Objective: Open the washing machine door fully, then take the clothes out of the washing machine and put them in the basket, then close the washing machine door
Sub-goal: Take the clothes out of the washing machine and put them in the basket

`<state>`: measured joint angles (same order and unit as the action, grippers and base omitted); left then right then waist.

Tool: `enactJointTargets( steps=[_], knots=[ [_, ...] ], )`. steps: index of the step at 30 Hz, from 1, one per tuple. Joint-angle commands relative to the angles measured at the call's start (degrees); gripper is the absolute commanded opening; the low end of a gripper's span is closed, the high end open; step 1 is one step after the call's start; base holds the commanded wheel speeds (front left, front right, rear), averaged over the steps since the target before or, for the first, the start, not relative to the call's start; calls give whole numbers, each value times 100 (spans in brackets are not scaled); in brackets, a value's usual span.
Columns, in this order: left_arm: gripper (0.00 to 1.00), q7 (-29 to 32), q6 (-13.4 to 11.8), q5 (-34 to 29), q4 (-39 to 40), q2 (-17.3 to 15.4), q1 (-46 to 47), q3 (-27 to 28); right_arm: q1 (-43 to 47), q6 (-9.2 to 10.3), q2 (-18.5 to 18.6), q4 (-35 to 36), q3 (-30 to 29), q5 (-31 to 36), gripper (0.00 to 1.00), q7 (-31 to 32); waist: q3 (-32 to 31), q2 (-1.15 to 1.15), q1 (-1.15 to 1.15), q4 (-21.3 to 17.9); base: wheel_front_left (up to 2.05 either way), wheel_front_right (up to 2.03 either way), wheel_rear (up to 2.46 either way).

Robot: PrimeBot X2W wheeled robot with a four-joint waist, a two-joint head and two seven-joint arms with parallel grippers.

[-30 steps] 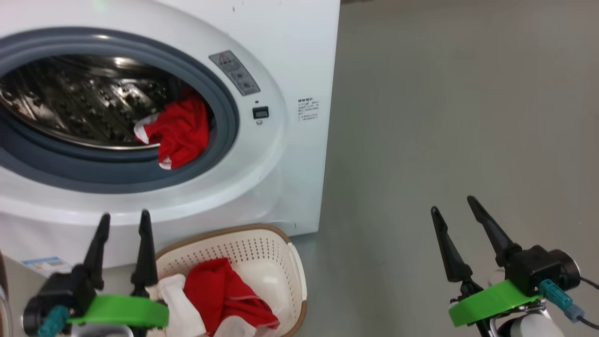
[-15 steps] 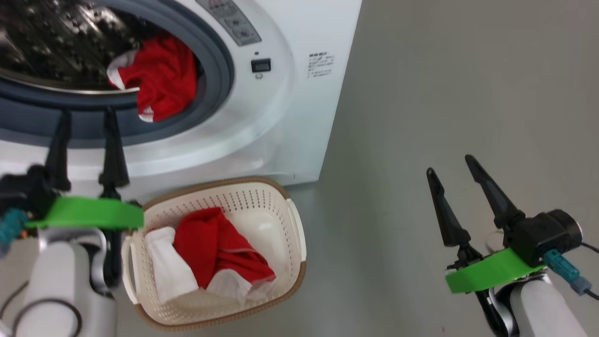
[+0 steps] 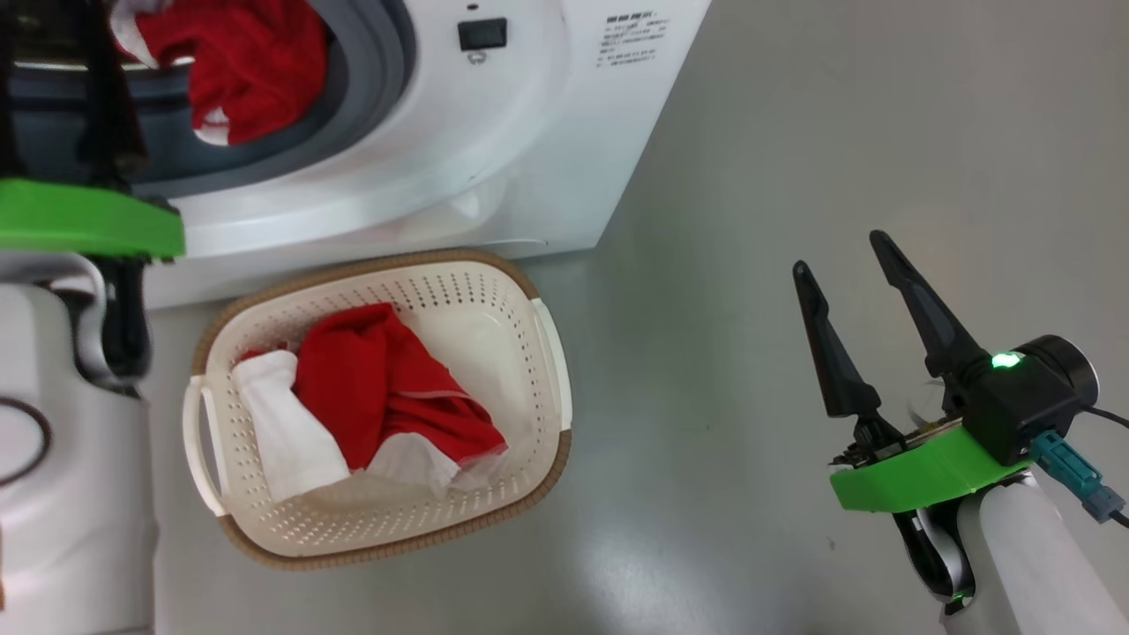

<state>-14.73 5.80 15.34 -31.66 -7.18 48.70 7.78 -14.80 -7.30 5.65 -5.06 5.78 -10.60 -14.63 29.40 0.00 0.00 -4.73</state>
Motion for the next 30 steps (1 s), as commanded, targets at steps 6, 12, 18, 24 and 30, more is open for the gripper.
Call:
enactJointTargets(
  steps=[6, 12, 18, 24, 30],
  knots=[
    [100, 42, 124, 422, -606, -429, 653, 230, -102, -19, -4, 312, 208, -165, 100, -37, 356, 0, 0, -165, 0, 0, 0],
    [100, 925, 166, 1176, -876, -710, 1176, -263, -165, -19, -62, 323, 141, -178, 100, -37, 504, 0, 0, -234, 0, 0, 0],
    [100, 1930, 168, 1853, -782, -1231, 1415, -856, -231, -19, -146, 252, 165, -199, 100, -37, 628, 0, 0, -304, 0, 0, 0],
    [100, 2456, 168, 1919, -978, -1396, 1534, -1146, -305, -19, -188, 184, 257, -238, 100, -37, 662, 0, 0, -358, 0, 0, 0],
    [100, 2832, 111, 1746, -1341, -1459, 1577, -1417, -374, -19, -214, 143, 342, -271, 100, -37, 667, 0, 0, -429, 0, 0, 0]
  ],
)
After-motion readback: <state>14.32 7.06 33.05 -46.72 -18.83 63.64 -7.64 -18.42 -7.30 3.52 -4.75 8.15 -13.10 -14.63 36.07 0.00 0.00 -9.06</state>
